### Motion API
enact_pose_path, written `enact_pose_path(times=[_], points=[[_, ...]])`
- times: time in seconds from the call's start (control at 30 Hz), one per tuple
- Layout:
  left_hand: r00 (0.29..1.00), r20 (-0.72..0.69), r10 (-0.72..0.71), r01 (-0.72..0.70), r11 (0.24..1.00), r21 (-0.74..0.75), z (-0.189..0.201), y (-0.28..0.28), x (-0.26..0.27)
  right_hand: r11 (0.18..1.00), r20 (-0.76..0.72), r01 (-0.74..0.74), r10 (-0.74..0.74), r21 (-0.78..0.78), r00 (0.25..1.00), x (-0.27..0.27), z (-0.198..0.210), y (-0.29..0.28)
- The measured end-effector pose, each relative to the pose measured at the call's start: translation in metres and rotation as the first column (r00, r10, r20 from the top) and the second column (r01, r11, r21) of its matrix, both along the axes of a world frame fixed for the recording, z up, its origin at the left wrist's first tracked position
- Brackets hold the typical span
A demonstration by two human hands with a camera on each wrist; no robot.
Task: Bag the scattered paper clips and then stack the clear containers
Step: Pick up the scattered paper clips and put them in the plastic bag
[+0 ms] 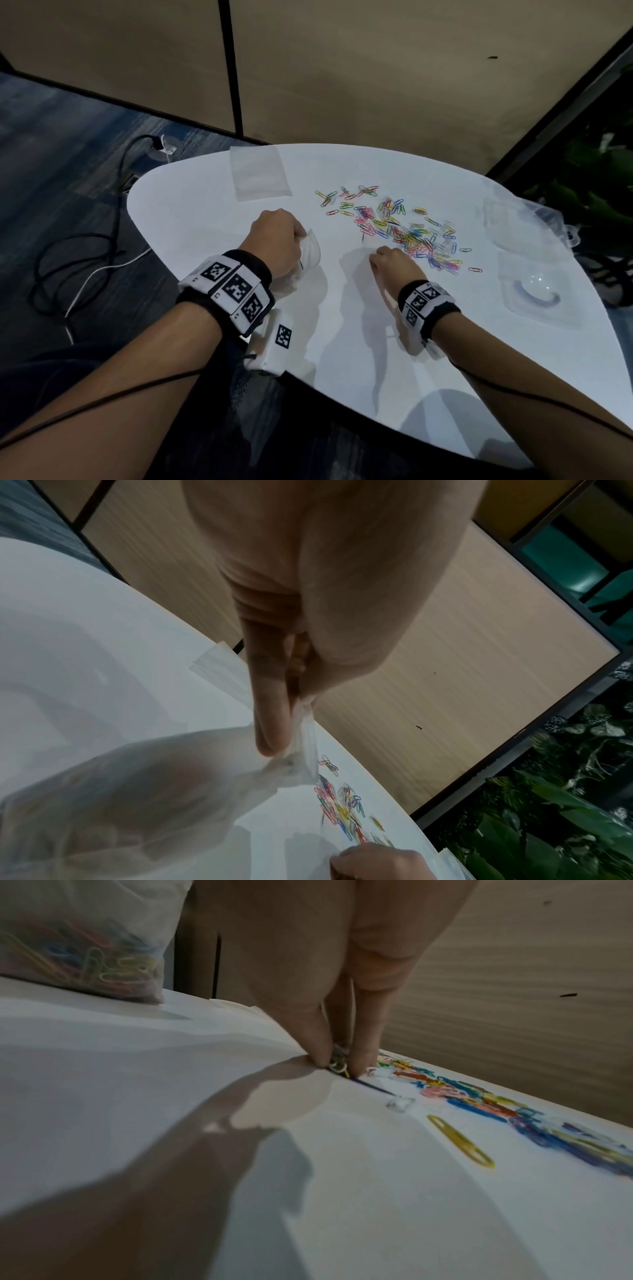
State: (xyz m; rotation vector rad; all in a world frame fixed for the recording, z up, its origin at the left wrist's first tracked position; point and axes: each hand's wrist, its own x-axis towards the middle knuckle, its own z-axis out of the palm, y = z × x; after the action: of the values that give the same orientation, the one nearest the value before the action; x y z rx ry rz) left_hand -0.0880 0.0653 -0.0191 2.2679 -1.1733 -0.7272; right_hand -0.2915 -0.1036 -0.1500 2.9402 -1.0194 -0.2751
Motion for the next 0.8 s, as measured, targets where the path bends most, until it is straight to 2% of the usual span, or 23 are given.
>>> enact_pose_path(times=[0.1, 0.2, 0.27, 0.33, 0.43, 0.5, 0.53, 0.6, 0.63, 0.7, 0.73, 0.8], points=[[1.000, -0.007, -0.028, 0.028, 0.999, 0.023, 0.003, -0.009, -0.010, 0.994, 0.052, 0.102, -0.104, 0.046, 0.993, -0.005, 0.011, -0.003], [0.998, -0.038, -0.044, 0.046, 0.999, 0.030, 0.004, -0.016, -0.015, 0.956, 0.125, 0.264, -0.280, 0.129, 0.952, -0.020, 0.022, -0.013], [0.997, -0.062, -0.044, 0.046, 0.999, 0.026, 0.004, -0.021, -0.019, 0.904, 0.212, 0.364, -0.409, 0.224, 0.887, -0.033, 0.033, -0.018], [0.996, -0.078, -0.051, 0.052, 0.998, 0.017, 0.006, -0.025, -0.025, 0.853, 0.339, 0.400, -0.505, 0.335, 0.794, -0.043, 0.047, -0.018], [0.994, -0.072, -0.086, 0.086, 0.996, 0.007, 0.006, -0.036, -0.042, 0.776, 0.478, 0.344, -0.606, 0.528, 0.636, -0.052, 0.079, -0.006], [0.991, -0.084, -0.105, 0.106, 0.994, 0.006, 0.005, -0.042, -0.052, 0.687, 0.518, 0.236, -0.691, 0.687, 0.503, -0.050, 0.096, 0.010], [0.989, -0.100, -0.111, 0.112, 0.994, 0.004, 0.004, -0.047, -0.060, 0.620, 0.520, 0.152, -0.747, 0.769, 0.415, -0.052, 0.103, 0.018], [0.987, -0.116, -0.115, 0.116, 0.993, -0.002, 0.004, -0.055, -0.073, 0.426, 0.434, -0.086, -0.867, 0.901, 0.245, -0.047, 0.109, 0.039], [0.986, -0.122, -0.117, 0.117, 0.993, -0.006, 0.004, -0.057, -0.078, 0.352, 0.381, -0.166, -0.902, 0.921, 0.202, -0.042, 0.109, 0.050], [0.982, -0.145, -0.118, 0.118, 0.993, -0.005, 0.004, -0.063, -0.090, 0.305, 0.339, -0.198, -0.926, 0.932, 0.167, -0.037, 0.103, 0.066], [0.981, -0.155, -0.121, 0.121, 0.993, -0.008, 0.005, -0.065, -0.094, 0.319, 0.346, -0.168, -0.923, 0.933, 0.171, -0.035, 0.097, 0.069], [0.979, -0.146, -0.142, 0.141, 0.990, -0.019, 0.005, -0.067, -0.104, 0.387, 0.386, -0.041, -0.894, 0.921, 0.230, -0.034, 0.088, 0.070]])
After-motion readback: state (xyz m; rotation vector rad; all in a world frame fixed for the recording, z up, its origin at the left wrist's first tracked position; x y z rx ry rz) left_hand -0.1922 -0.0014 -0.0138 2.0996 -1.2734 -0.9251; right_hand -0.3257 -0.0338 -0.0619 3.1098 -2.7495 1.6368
